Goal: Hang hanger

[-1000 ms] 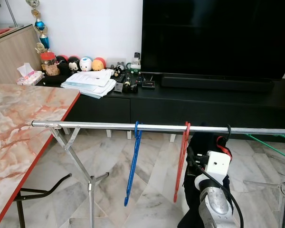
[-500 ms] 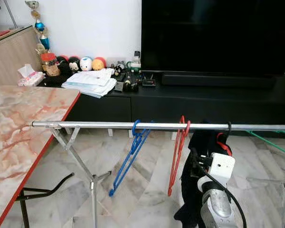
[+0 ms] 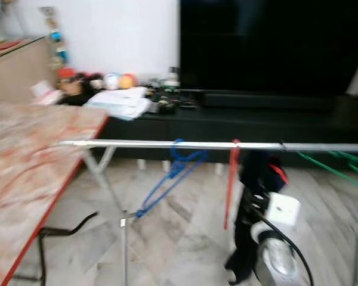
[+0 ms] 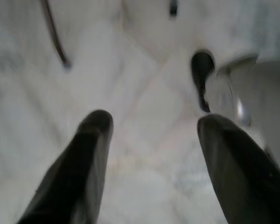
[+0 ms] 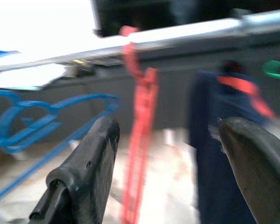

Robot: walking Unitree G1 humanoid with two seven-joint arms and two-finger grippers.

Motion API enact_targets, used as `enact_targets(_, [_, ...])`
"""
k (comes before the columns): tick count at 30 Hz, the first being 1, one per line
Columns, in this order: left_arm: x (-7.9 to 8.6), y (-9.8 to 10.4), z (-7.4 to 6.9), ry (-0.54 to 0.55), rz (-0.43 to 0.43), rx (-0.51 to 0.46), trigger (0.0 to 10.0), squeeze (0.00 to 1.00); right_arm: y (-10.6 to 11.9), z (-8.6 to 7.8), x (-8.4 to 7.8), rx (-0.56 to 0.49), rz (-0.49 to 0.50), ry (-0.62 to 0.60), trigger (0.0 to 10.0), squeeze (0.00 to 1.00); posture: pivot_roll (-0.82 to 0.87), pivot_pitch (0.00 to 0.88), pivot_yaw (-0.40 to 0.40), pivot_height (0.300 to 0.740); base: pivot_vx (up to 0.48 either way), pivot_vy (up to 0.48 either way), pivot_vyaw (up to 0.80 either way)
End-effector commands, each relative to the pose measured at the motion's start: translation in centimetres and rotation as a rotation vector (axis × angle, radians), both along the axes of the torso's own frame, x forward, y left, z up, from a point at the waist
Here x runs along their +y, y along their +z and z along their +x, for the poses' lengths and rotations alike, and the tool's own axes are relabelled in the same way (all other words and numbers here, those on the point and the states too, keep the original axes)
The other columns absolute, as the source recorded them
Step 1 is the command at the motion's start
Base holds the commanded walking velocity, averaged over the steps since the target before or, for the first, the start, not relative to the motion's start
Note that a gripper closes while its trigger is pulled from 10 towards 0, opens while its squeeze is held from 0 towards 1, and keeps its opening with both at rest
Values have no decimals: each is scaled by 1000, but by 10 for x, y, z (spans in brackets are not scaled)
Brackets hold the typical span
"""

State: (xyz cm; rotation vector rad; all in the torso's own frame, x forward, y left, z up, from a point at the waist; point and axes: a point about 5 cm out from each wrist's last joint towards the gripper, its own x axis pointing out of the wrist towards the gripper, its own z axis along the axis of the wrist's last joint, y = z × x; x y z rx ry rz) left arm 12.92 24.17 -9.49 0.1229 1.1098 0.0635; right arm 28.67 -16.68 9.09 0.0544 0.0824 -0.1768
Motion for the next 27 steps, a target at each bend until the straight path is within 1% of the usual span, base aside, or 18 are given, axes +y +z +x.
enact_targets(1, [2, -4, -12, -4, -2, 52, 10000, 0, -5, -5, -6, 26, 6, -26, 10000, 0, 11, 0, 46, 740, 0, 0, 0])
enact_targets(2, [2, -4, -12, -5, 0, 53, 10000, 0, -6, -6, -10, 33, 1, -38, 10000, 0, 11, 0, 45, 740, 0, 0, 0])
enact_targets(3, [2, -4, -12, -5, 0, 53, 10000, 0, -6, -6, -10, 33, 1, -38, 10000, 0, 11, 0, 45, 740, 0, 0, 0])
enact_targets(5, [2, -4, -12, 3, -1, 50, 10000, 0, -8, -6, -23, 46, -14, -73, 10000, 0, 13, 0, 45, 740, 0, 0, 0])
enact_targets(6, [2, -4, -12, 3, -1, 50, 10000, 0, -8, -6, -23, 46, -14, -73, 10000, 0, 13, 0, 45, 740, 0, 0, 0])
enact_targets(7, [2, -4, -11, 4, -2, 48, 10000, 0, -12, -6, -32, 55, -25, -88, 10000, 0, 12, 0, 47, 740, 0, 0, 0])
enact_targets(8, [2, -3, -11, 6, -2, 47, 10000, 0, -20, -8, -42, 91, -22, -104, 10000, 0, 11, 0, 49, 740, 0, 0, 0])
enact_targets(11, [2, -3, -11, 7, -2, 46, 10000, 0, -32, -11, -55, 136, -7, -134, 10000, 0, 11, 0, 49, 740, 0, 0, 0])
enact_targets(12, [1, -3, -10, 7, -2, 43, 10000, 0, -48, -17, -67, 200, 5, -160, 10000, 0, 11, 0, 50, 740, 0, 0, 0])
enact_targets(13, [1, -3, -10, 7, -2, 43, 10000, 0, -48, -17, -67, 200, 5, -160, 10000, 0, 11, 0, 50, 740, 0, 0, 0])
enact_targets(14, [1, -3, -9, 8, -4, 40, 10000, 0, -65, -25, -77, 274, 21, -196, 10000, 0, 15, 0, 50, 740, 0, 0, 0])
enact_targets(15, [1, -3, -9, 8, -4, 40, 10000, 0, -65, -25, -77, 274, 21, -196, 10000, 0, 15, 0, 50, 740, 0, 0, 0])
enact_targets(17, [0, -3, -8, 8, -5, 35, 10000, 0, -89, -40, -83, 370, 55, -228, 10000, 0, 28, 0, 50, 740, 0, 0, 0])
enact_targets(20, [0, -3, -6, 10, -7, 31, 10000, 0, -103, -50, -84, 430, 64, -238, 10000, 0, 28, 0, 54, 740, 0, 0, 0])
enact_targets(22, [-2, -3, -6, 9, -7, 30, 10000, 0, -122, -62, -78, 508, 96, -227, 10000, 0, 22, 0, 60, 740, 0, 0, 0])
enact_targets(23, [-2, -3, -7, 9, -8, 30, 10000, 0, -135, -73, -73, 574, 104, -206, 10000, 0, 15, 0, 65, 740, 0, 0, 0])
enact_targets(26, [-4, -4, -7, 7, -10, 32, 10000, 0, -150, -89, -68, 672, 112, -192, 10000, 0, 11, 0, 69, 740, 0, 0, 0])
enact_targets(27, [-5, -4, -8, 13, -13, 29, 10000, 0, -159, -98, -64, 735, 115, -178, 10000, 0, 12, 0, 65, 740, 0, 0, 0])
